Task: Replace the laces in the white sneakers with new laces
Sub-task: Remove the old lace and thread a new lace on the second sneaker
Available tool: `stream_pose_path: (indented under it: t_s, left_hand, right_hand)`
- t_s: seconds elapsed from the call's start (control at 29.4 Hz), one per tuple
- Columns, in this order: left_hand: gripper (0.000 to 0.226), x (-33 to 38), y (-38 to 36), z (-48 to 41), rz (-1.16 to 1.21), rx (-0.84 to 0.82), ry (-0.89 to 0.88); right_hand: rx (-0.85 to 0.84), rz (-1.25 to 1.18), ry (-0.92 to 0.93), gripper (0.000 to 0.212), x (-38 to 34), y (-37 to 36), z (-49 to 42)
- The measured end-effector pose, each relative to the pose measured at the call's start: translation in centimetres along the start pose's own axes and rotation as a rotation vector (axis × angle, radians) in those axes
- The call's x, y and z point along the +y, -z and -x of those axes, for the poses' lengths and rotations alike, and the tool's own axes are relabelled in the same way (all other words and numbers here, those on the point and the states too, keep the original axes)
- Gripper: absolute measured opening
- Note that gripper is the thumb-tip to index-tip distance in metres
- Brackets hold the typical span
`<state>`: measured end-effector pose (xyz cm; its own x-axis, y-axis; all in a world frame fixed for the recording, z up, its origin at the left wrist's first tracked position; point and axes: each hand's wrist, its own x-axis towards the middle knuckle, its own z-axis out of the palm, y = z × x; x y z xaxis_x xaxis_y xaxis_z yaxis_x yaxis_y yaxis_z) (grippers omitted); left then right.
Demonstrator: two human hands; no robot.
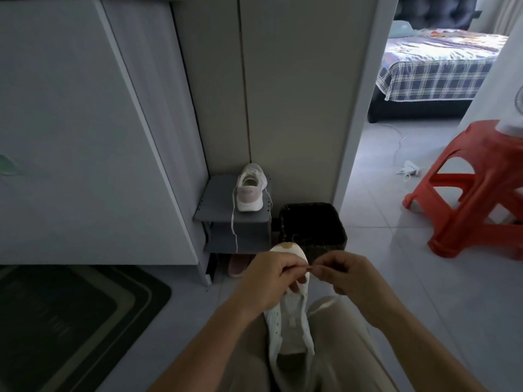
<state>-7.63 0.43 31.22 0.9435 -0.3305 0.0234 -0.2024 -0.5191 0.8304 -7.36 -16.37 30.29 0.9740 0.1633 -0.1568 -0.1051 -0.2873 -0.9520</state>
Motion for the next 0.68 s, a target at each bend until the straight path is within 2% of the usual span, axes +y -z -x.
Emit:
stream_pose_path:
  t_s: [0.07, 0.14, 0.24, 0.31, 0.37, 0.54, 0.68]
  left_hand:
    - [0.015, -0.8, -0.7, 0.4, -0.005, 0.058, 0.006]
    - [0.015, -2.0, -1.6, 1.2, -0.117, 0.220, 0.066]
    - [0.060, -4.7, -3.6, 2.5, -0.273, 0.350, 0.237]
    - [0.090, -6.1, -4.9, 2.9, -0.155, 0.340, 0.347]
    - [0.104, -6.8, -5.5, 2.8, 0.032, 0.335, 0.382]
    - [0.099, -7.2, -5.9, 2.2, 0.073, 0.362, 0.338]
    - [0.083, -7.6, -6.3, 2.3, 0.168, 0.391, 0.338]
  right_hand:
    - [0.018, -0.025, -0.019, 0.009, 0.5, 0.1, 0.2]
    - [0.042, 0.053, -0.013, 0.012, 1.4, -0.2, 0.5]
    - [0.078, 0.203, 0.045, 0.020, 3.0, -1.2, 0.9]
    - [0.085, 0.244, 0.079, 0.022, 3.8, -1.9, 0.7]
    - [0.116, 0.261, 0.102, 0.026, 4.1, -2.4, 0.5]
    - [0.185, 0.264, 0.174, 0.033, 4.3, -3.1, 0.5]
    - [0.209, 0.240, 0.200, 0.018, 5.0, -3.3, 0.3]
